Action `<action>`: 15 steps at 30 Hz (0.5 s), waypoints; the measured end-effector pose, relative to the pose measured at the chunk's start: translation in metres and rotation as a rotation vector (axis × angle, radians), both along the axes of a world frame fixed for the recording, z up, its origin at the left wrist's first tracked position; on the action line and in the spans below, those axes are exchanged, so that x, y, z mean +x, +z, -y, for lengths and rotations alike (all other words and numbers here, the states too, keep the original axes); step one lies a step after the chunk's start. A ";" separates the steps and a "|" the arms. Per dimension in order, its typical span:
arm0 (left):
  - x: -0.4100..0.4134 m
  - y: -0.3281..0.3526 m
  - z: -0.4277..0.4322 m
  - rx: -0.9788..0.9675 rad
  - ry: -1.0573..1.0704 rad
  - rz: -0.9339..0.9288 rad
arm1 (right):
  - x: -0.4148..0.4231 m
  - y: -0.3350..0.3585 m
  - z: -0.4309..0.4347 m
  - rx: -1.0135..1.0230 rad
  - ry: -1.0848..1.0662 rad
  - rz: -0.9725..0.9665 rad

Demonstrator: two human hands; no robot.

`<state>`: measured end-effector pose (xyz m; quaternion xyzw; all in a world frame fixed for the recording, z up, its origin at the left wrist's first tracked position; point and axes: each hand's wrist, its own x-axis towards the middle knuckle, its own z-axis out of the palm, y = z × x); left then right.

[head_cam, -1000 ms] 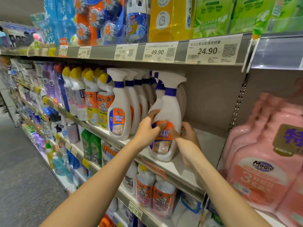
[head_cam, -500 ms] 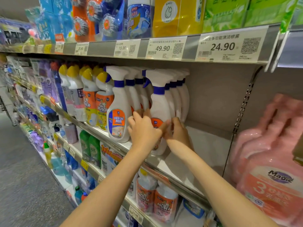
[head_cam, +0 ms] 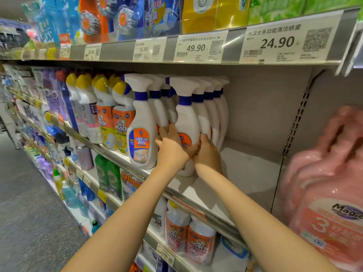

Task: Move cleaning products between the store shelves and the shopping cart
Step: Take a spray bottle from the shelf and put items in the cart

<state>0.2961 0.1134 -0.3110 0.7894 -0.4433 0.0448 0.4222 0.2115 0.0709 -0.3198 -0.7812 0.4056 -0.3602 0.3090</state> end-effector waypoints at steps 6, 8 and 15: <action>0.004 -0.001 0.004 -0.012 -0.001 -0.008 | 0.005 0.000 -0.001 -0.009 -0.089 -0.078; 0.005 0.000 0.003 0.020 0.002 -0.011 | 0.006 0.002 0.000 0.063 -0.077 -0.078; -0.001 -0.003 -0.051 -0.174 -0.183 -0.238 | -0.024 -0.007 -0.032 0.019 -0.003 0.136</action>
